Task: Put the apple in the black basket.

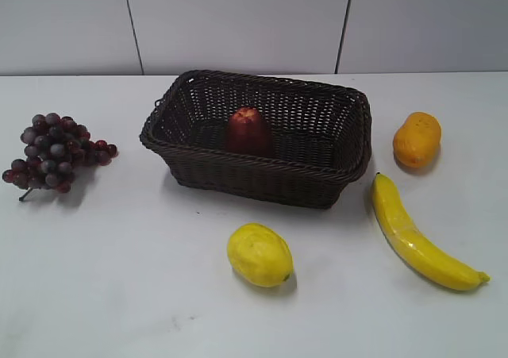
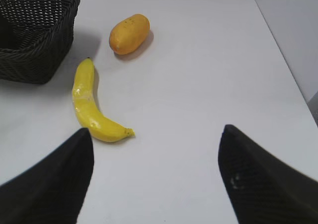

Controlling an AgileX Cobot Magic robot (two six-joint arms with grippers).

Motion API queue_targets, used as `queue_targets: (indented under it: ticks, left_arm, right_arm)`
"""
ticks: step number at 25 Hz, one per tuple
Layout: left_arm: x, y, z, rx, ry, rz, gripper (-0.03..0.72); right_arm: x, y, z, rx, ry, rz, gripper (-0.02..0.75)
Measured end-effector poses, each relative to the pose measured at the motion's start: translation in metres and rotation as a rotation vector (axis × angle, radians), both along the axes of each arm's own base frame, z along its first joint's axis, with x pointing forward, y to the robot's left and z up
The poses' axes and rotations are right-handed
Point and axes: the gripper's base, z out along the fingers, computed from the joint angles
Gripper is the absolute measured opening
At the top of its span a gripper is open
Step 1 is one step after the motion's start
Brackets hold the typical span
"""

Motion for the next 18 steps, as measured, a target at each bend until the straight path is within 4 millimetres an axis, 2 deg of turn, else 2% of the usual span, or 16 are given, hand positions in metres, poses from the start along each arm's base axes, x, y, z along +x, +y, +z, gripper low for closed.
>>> queue_targets:
  ticks: [18]
  left_arm:
    - [-0.0016,-0.0003,0.0,-0.002,-0.012,0.034,0.544]
  right_arm:
    - [0.0,0.0,0.0,0.0,0.0,0.0,0.588]
